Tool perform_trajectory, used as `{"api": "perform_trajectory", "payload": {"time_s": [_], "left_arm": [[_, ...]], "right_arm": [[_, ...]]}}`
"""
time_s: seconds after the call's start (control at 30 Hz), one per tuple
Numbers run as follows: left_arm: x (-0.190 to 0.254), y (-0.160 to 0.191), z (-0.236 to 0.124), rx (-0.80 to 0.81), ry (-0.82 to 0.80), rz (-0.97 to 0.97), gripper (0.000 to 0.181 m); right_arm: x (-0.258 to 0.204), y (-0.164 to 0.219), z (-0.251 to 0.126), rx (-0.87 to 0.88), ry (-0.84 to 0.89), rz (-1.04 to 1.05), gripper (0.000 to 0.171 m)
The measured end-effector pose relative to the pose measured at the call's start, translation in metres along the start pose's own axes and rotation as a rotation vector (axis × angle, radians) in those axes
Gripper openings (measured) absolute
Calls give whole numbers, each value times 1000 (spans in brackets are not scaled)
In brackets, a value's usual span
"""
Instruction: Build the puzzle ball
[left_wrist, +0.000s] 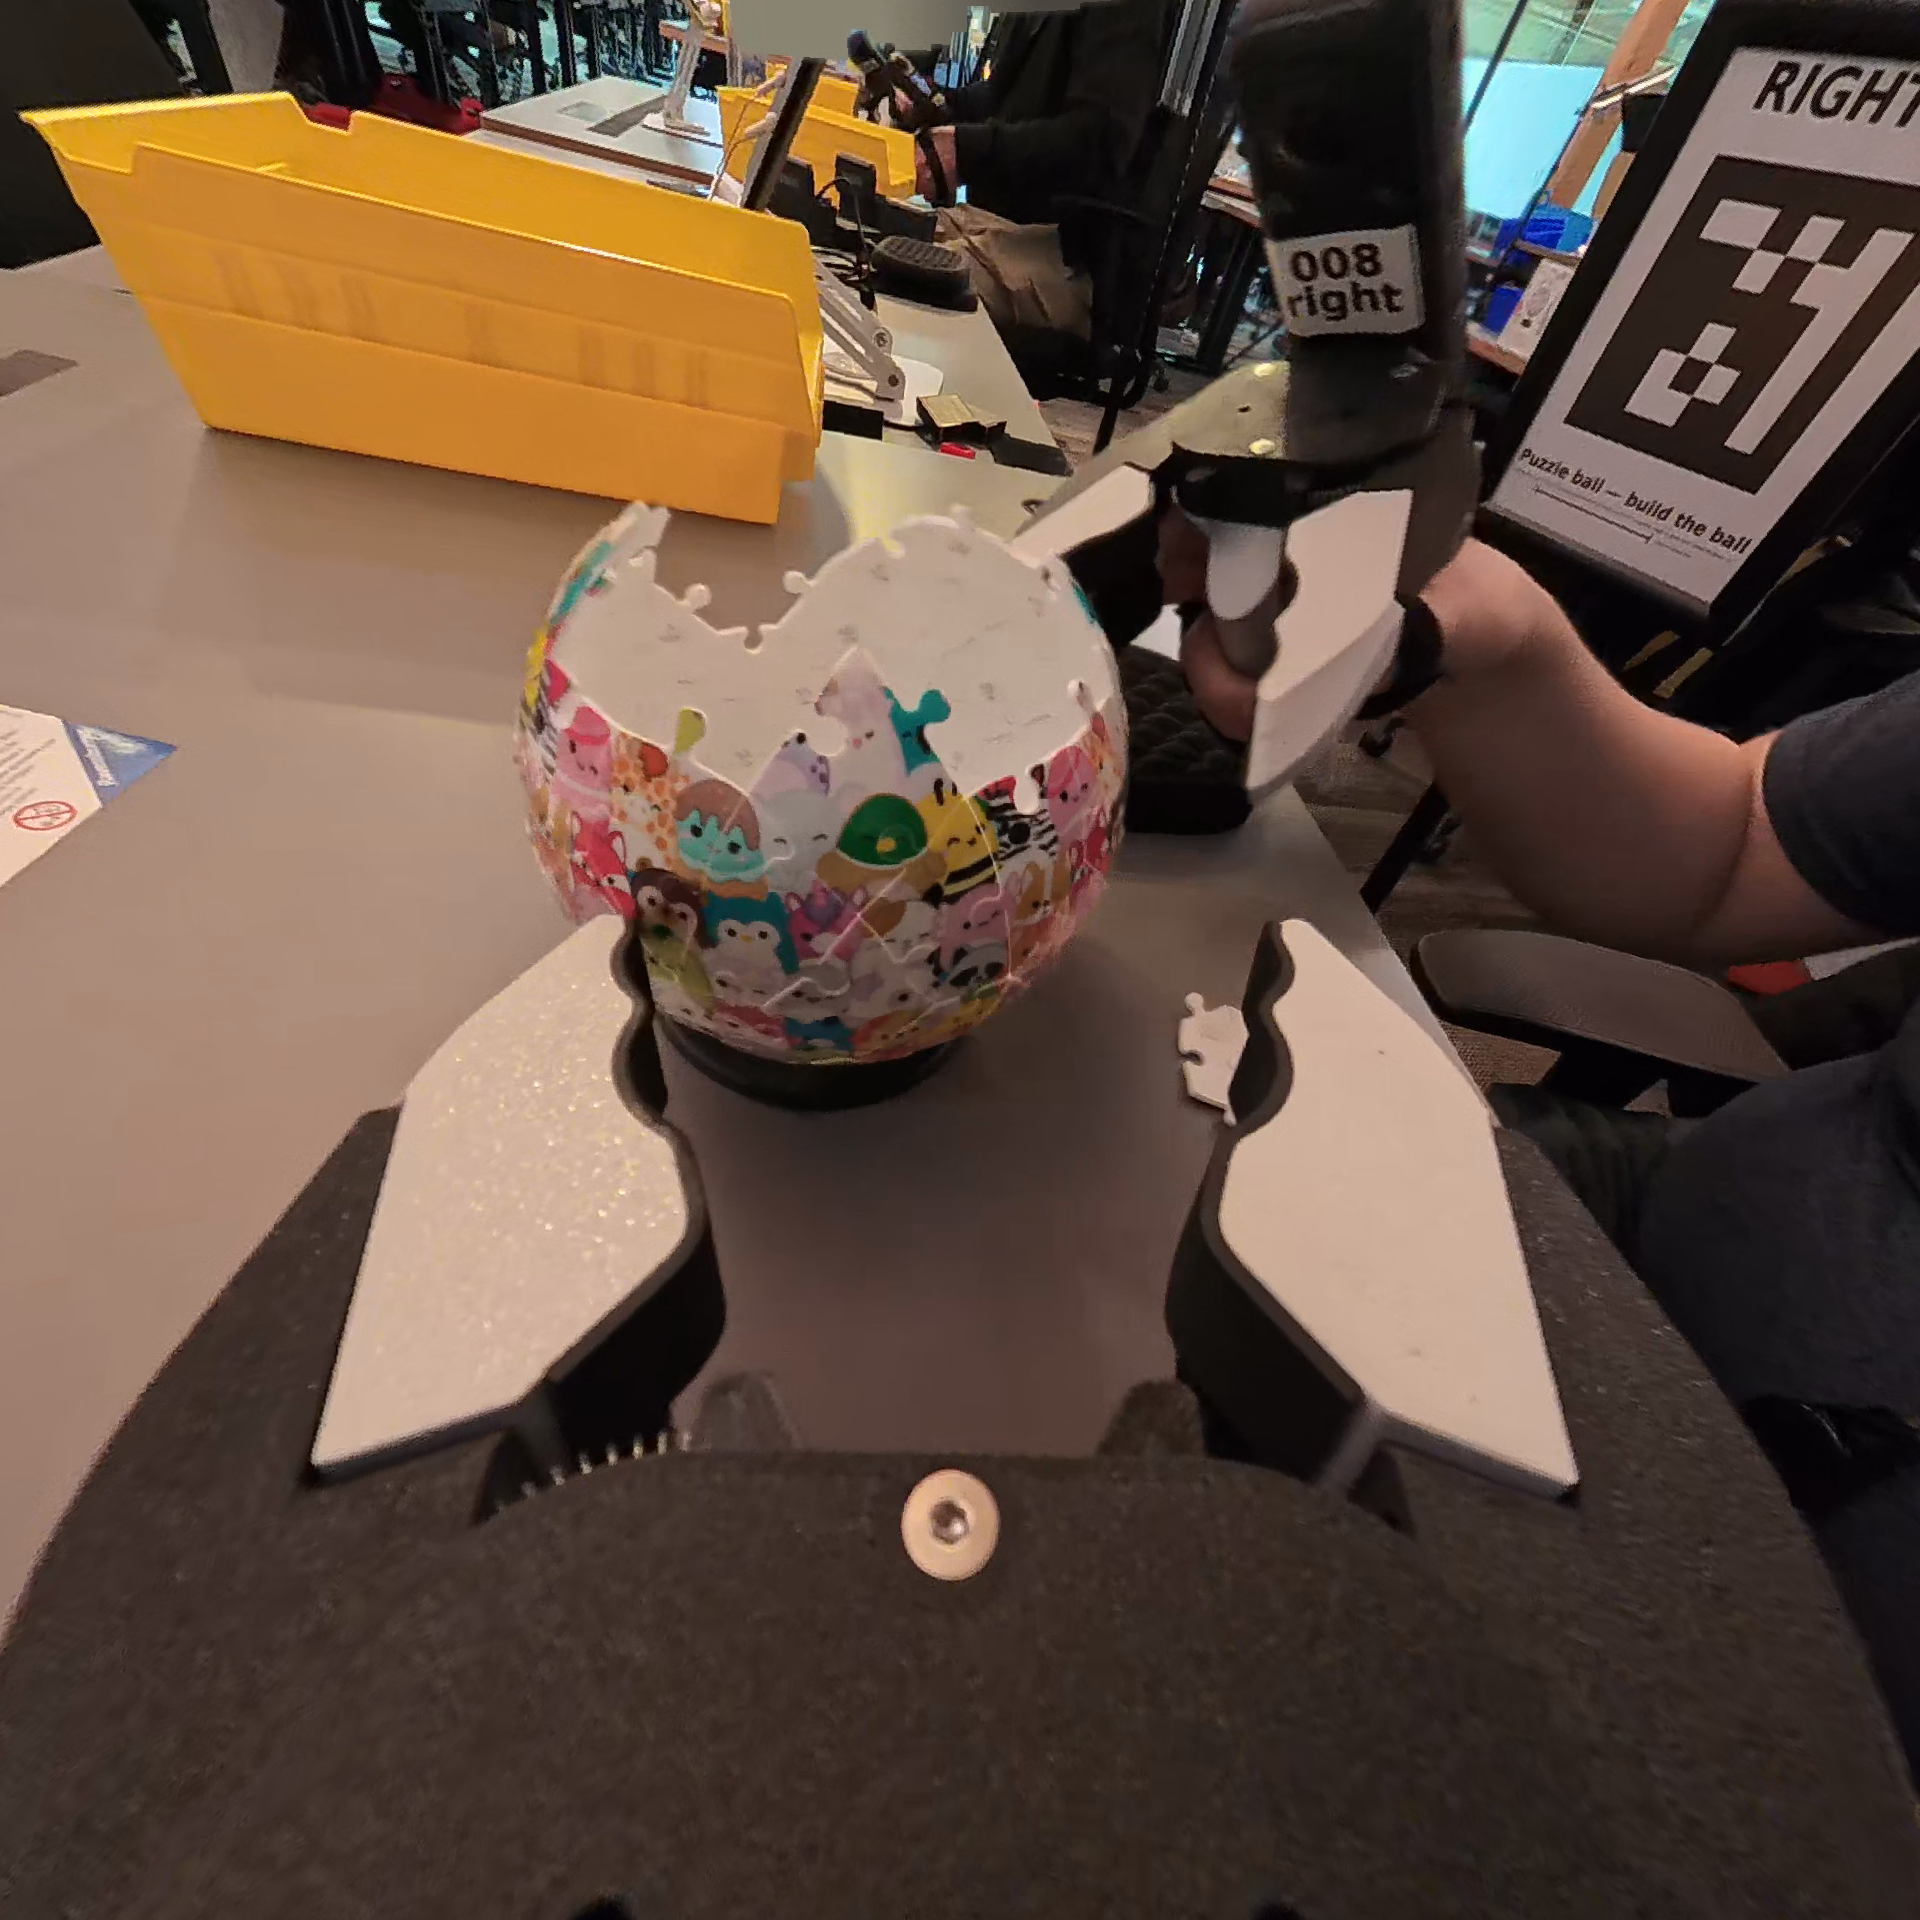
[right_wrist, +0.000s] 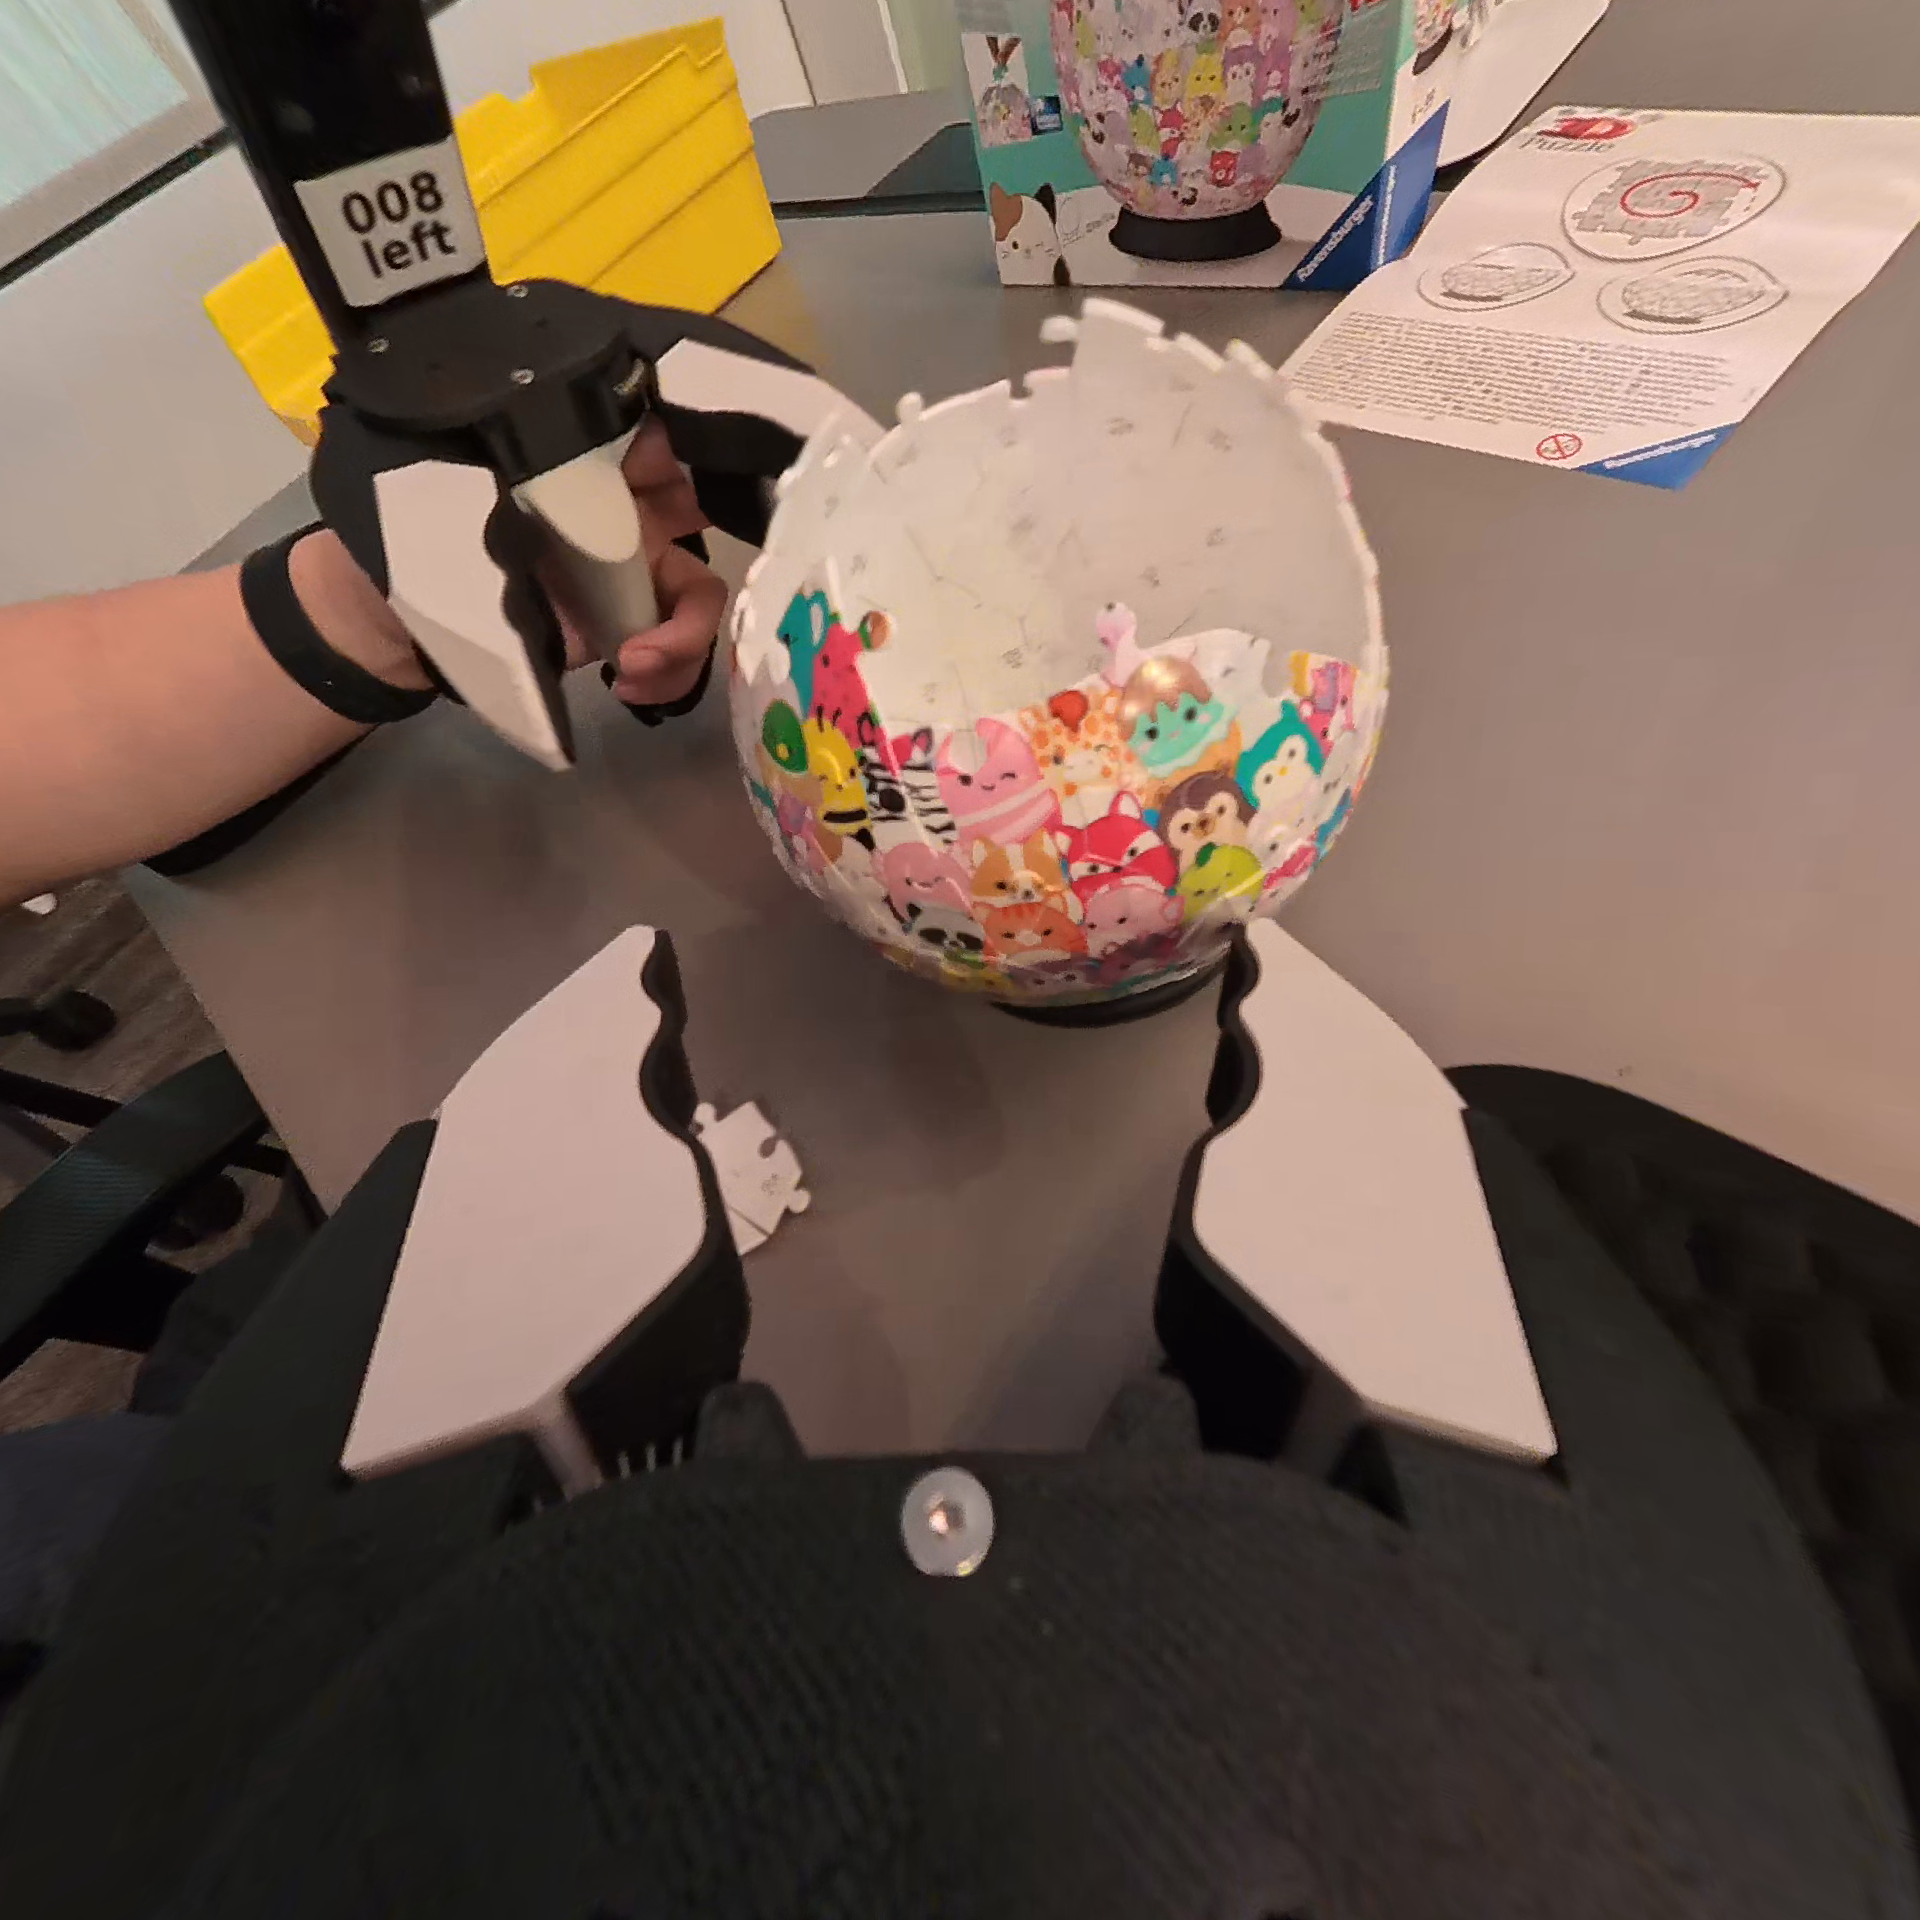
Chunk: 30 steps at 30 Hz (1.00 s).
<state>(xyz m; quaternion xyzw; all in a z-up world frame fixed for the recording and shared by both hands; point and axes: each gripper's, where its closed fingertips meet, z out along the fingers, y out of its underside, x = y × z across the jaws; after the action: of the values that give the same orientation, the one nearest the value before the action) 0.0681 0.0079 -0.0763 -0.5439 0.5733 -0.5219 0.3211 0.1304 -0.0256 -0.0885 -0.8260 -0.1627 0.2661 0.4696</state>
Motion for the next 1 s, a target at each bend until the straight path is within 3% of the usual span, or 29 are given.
{"api": "perform_trajectory", "payload": {"time_s": [0.3,0.67,1.0], "left_arm": [[21,5,-7,10,4,-13,106],[17,4,-6,12,9,-33,106],[33,5,-7,25,25,-39,106]], "right_arm": [[15,-9,6,-22,-85,-20,101],[-1,7,-1,-18,-79,-8,100],[13,0,7,-28,-98,1,100]]}}
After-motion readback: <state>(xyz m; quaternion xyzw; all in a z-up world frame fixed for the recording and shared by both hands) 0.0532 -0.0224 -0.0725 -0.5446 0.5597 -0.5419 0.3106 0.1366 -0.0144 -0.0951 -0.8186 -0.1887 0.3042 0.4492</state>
